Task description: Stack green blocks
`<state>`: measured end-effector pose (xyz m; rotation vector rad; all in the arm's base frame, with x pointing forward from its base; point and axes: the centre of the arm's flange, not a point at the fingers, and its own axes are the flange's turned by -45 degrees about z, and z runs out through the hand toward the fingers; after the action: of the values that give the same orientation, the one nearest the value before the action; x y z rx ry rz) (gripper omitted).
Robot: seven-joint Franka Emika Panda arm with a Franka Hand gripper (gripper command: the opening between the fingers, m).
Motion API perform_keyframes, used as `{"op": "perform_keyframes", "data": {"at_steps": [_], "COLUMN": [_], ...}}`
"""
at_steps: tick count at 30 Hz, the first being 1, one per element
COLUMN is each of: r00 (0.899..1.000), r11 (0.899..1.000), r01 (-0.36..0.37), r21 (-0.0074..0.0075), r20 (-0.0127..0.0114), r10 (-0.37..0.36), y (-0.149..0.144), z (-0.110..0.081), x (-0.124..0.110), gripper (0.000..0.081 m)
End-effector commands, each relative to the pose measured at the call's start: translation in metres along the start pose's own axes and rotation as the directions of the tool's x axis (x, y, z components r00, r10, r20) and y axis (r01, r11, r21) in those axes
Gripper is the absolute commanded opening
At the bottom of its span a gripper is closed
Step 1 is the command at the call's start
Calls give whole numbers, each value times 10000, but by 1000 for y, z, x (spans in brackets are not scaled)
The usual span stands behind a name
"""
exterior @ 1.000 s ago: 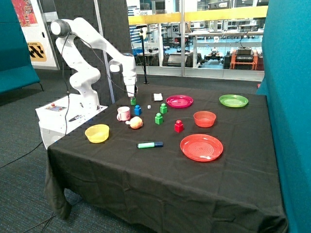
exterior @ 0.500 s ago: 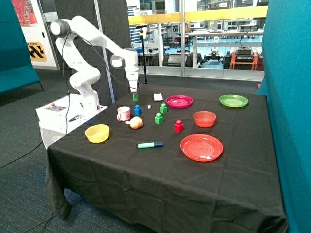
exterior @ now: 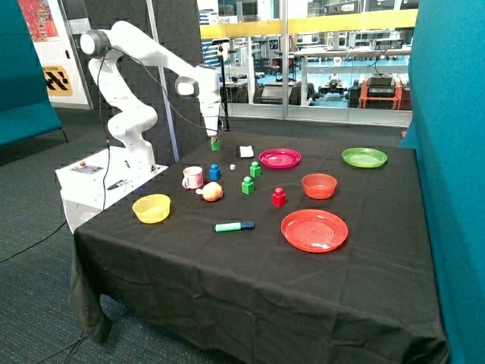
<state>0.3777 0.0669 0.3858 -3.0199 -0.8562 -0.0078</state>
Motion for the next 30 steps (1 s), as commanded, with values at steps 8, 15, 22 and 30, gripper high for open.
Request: {"op": "perform_keyframes", "data": {"at_steps": [8,15,22,30], "r00": [9978,9961,9955,9942], "r11": [9978,9961,9955,9942], "r01": [-662,-885,-944,-1077], "r21": [-15,-16,-17,-17], "r20": [54,53,53,53], "r10": [662,885,944,1077], "y": [36,47,58,70], "z": [-30,-44,-54,-61], "x": [20,37,51,66], "gripper": [0,0,0,0]}}
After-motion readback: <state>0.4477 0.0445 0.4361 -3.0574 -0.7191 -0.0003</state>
